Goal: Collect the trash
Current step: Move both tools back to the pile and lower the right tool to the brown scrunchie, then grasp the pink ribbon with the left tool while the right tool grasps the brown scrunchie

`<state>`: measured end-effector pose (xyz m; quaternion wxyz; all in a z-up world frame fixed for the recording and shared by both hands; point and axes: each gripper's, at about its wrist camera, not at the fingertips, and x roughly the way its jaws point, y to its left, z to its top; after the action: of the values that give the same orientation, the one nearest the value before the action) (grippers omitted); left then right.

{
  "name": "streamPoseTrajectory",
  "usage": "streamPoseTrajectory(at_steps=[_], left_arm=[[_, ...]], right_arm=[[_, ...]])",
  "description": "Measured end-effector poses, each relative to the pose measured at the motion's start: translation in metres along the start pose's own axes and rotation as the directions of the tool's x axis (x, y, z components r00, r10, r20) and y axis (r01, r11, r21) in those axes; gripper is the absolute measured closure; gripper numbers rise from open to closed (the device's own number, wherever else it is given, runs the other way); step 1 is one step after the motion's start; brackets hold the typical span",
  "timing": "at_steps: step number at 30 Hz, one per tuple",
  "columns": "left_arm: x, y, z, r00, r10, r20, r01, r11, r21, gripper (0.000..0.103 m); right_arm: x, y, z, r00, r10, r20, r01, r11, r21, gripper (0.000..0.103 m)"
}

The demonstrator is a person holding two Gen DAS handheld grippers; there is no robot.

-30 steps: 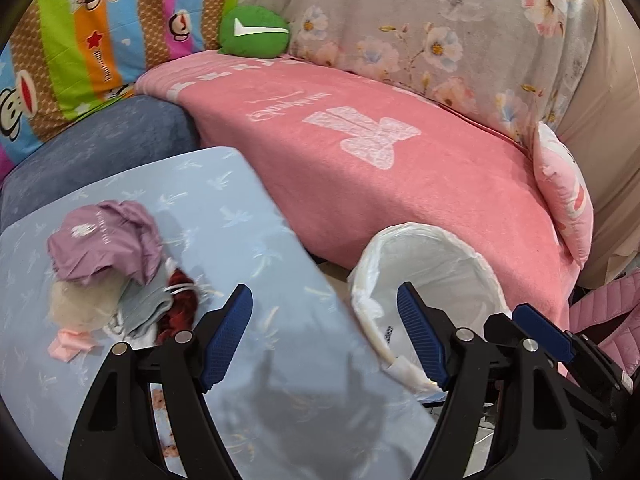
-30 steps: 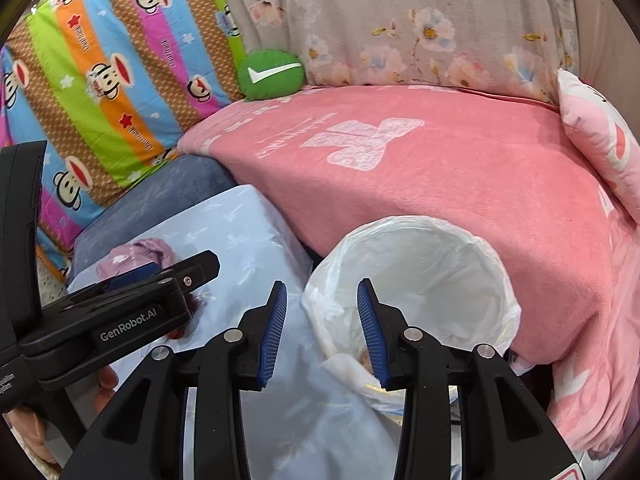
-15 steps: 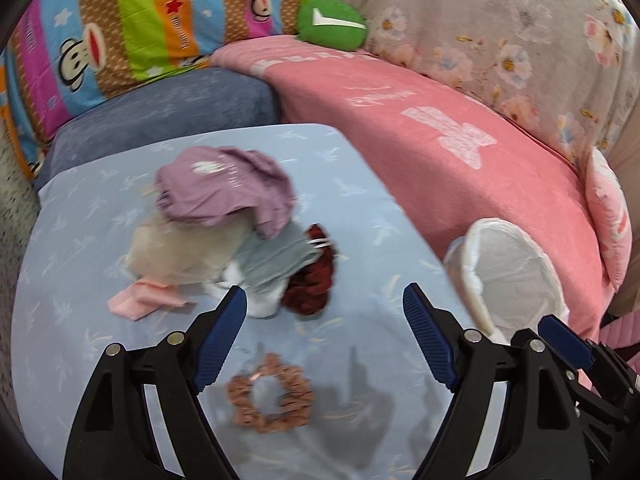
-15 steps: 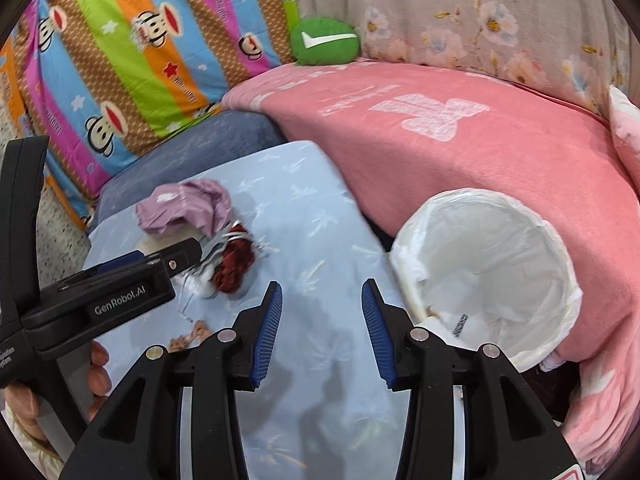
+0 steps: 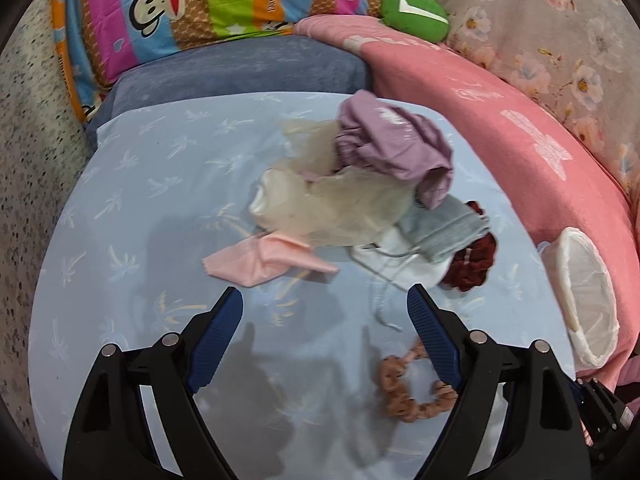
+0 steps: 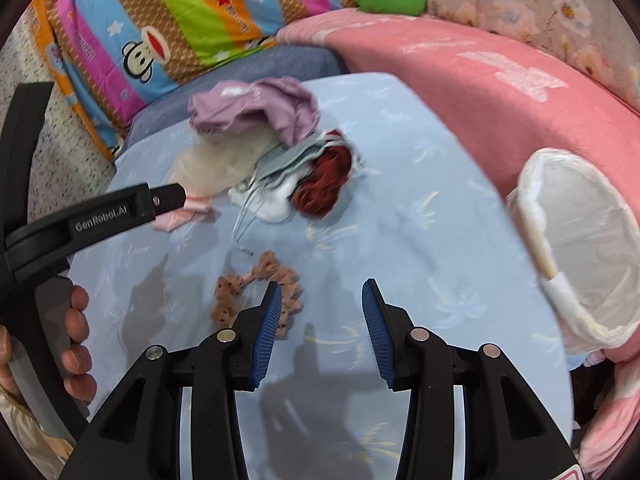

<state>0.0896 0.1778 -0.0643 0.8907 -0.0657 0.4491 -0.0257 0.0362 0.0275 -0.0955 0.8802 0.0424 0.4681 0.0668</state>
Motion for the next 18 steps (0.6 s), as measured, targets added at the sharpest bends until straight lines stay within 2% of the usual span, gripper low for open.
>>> streamPoseTrajectory(at_steps=[2, 11, 18], left_arm=[[0.005, 0.011, -0.001, 1.0, 0.017, -0.008, -0.017, 1.0, -0.016, 0.016], [0.033, 0.051, 0.01, 0.997, 0.055, -0.047, -0.059, 0.994, -0.093, 0.016], [0.053, 0.049, 0.019, 0.998, 0.02, -0.054, -0.026, 0.994, -0.104, 0.016]], right_arm=[[0.011, 0.007, -0.002, 1.0, 0.007, -0.024, -0.007, 1.0, -0.006, 0.062], [0.047, 0.023, 0.0, 0.996, 0.002, -0.085, -0.004, 1.0, -0.028, 0.062], [0.061, 0.022, 0.001, 0.994, -0.008, -0.106, 0.005, 1.0, -0.03, 0.077]])
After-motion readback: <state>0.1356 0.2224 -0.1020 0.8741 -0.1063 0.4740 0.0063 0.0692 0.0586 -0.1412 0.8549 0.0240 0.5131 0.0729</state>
